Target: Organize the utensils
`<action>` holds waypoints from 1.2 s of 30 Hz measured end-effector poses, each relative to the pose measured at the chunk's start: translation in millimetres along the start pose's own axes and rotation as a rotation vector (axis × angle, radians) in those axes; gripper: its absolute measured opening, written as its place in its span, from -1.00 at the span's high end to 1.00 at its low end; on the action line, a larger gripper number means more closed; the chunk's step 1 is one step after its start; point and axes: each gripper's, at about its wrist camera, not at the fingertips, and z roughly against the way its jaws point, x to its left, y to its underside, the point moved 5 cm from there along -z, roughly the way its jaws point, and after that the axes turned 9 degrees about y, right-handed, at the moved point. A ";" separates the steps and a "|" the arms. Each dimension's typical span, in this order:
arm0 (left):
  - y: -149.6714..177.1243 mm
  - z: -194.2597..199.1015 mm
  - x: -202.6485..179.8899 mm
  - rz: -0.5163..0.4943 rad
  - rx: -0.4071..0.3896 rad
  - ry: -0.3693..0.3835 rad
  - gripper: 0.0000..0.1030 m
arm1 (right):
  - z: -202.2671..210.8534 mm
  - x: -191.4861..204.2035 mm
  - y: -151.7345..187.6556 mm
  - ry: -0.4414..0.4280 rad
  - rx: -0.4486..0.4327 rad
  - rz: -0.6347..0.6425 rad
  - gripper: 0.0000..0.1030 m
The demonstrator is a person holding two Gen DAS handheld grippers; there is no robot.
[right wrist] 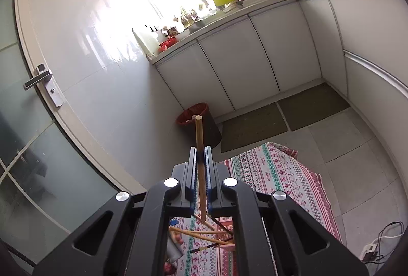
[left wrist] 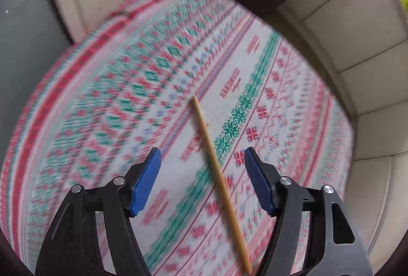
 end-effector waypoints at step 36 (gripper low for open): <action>186.0 407.0 -183.1 -0.948 -0.589 0.394 0.91 | 76.5 -29.4 -6.7 0.095 -0.062 -0.057 0.89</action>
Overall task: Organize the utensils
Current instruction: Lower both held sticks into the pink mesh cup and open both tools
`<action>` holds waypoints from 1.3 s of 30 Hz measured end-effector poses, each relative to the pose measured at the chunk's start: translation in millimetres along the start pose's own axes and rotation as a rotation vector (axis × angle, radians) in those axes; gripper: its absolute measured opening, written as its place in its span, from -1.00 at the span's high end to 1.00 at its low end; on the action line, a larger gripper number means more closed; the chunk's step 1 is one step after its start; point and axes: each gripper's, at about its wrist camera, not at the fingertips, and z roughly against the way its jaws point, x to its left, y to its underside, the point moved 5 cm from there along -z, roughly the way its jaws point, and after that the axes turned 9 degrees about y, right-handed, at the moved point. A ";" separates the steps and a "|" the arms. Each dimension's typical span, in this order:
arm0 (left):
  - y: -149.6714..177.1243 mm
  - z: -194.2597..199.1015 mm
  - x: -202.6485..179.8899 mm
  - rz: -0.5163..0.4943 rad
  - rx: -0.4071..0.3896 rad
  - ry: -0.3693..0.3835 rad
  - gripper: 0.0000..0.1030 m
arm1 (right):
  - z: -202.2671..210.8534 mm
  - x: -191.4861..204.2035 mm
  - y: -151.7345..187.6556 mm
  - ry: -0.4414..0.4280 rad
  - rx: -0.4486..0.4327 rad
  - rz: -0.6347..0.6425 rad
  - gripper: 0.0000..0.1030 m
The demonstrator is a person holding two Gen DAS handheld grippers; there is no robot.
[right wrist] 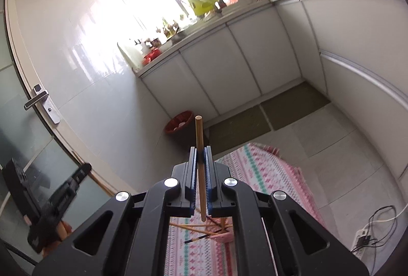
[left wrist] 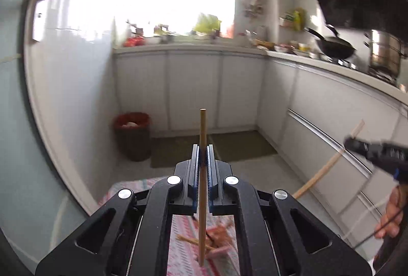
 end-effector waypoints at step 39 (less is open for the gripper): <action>53.1 -25.9 67.8 0.356 -0.031 -0.062 -0.36 | -43.4 3.3 5.0 0.012 0.061 0.053 0.89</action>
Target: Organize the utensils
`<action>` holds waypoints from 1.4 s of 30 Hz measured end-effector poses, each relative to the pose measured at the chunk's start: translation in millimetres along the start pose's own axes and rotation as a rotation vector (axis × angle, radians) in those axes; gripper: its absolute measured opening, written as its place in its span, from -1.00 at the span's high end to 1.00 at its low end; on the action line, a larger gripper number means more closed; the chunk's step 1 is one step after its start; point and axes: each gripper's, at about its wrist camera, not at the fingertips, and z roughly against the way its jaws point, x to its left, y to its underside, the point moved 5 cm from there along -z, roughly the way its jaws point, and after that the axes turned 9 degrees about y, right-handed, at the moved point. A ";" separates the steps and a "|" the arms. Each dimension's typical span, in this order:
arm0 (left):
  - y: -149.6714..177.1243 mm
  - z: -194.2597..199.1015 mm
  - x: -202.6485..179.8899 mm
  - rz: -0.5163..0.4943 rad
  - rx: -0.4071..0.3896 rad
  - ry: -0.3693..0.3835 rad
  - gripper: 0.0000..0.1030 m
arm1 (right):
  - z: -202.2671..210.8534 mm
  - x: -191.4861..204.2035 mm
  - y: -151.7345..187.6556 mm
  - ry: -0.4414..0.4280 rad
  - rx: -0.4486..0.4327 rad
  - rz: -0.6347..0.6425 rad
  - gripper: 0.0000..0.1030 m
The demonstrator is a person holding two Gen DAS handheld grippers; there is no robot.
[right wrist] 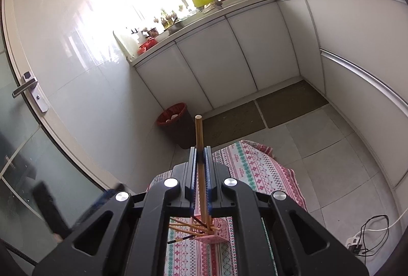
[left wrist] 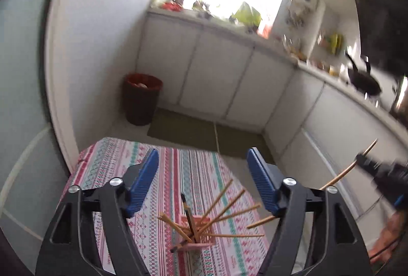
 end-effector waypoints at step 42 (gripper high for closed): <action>35.6 45.9 -38.3 -0.170 0.003 -0.130 -0.86 | 16.8 -3.5 84.7 0.104 -0.029 -0.003 -0.75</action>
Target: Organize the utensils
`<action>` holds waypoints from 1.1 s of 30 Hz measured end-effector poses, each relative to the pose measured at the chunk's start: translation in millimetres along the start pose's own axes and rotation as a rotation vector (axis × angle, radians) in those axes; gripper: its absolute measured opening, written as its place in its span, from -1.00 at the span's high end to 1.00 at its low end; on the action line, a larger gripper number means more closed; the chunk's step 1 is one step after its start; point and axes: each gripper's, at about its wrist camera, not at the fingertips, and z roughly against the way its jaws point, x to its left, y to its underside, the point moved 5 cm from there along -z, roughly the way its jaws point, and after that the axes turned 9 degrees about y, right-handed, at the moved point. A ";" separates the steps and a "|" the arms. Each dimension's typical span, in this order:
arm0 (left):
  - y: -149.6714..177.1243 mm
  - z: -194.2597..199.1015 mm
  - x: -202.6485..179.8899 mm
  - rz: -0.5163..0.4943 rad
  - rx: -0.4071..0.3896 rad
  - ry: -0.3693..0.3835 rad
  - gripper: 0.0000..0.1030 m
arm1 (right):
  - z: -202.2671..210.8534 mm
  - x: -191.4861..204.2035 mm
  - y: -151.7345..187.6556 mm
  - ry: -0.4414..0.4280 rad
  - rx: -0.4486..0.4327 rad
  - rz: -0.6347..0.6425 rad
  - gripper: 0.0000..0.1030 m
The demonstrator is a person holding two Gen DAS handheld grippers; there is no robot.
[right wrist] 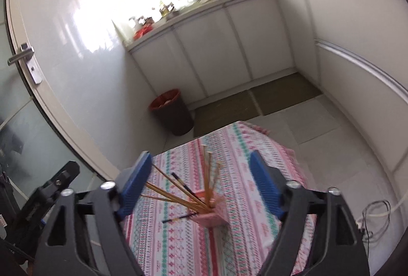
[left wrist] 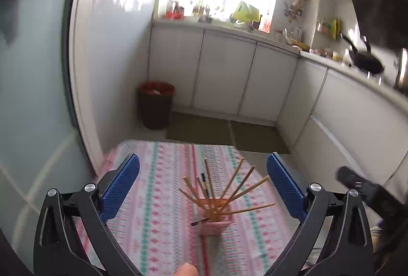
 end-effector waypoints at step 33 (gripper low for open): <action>59.5 19.6 -65.2 -0.150 -0.041 -0.110 -0.86 | 43.2 -53.7 40.7 0.334 -0.062 0.069 -0.87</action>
